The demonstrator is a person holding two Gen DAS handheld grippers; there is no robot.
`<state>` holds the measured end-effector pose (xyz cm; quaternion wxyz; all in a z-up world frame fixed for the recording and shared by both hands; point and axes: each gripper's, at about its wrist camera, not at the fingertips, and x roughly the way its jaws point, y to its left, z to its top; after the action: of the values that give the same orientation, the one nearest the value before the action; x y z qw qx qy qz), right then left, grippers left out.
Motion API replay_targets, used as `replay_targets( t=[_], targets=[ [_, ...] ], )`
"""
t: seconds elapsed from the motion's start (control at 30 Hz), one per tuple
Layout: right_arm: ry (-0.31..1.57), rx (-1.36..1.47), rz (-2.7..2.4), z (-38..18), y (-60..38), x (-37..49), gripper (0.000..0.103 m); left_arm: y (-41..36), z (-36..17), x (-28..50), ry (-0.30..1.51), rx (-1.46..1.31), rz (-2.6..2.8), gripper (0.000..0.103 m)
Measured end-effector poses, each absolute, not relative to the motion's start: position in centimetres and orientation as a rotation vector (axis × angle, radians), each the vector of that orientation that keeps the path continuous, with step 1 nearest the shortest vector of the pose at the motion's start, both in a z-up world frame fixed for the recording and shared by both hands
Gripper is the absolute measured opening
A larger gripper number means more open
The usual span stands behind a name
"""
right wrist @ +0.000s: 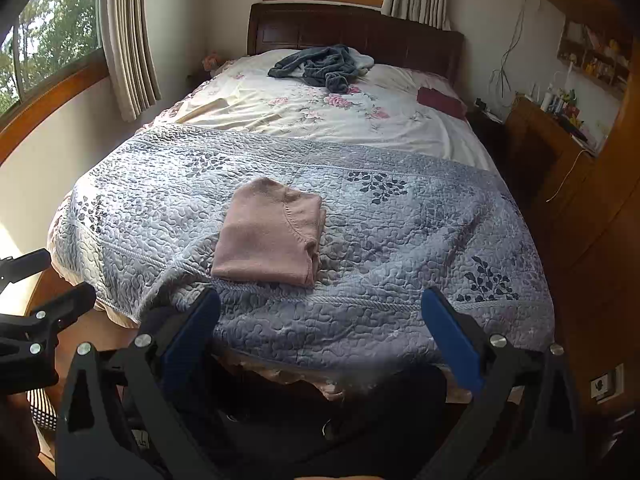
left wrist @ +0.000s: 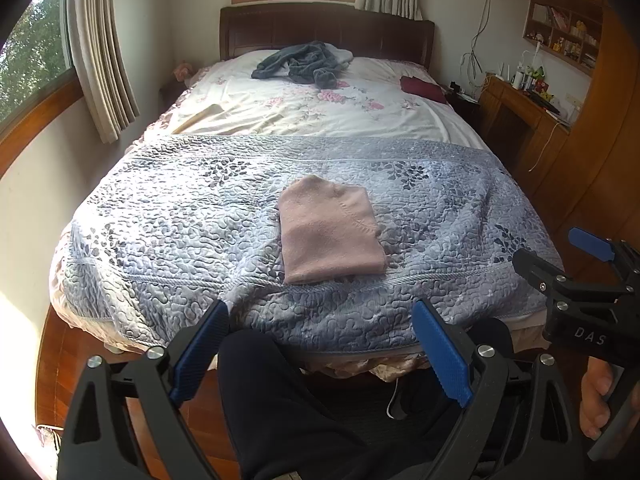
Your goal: Fold small clothes
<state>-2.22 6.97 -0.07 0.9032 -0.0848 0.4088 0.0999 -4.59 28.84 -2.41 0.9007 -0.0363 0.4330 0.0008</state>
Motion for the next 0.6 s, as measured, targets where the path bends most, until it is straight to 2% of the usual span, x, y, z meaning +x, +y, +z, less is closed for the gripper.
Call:
replay_targets(
  t=[0.6],
  targets=[
    [0.852, -0.179, 0.199, -0.99, 7.38, -2.04, 0.1, 29.01, -3.11, -4.41, 0.903, -0.073, 0.004, 0.093]
  ],
)
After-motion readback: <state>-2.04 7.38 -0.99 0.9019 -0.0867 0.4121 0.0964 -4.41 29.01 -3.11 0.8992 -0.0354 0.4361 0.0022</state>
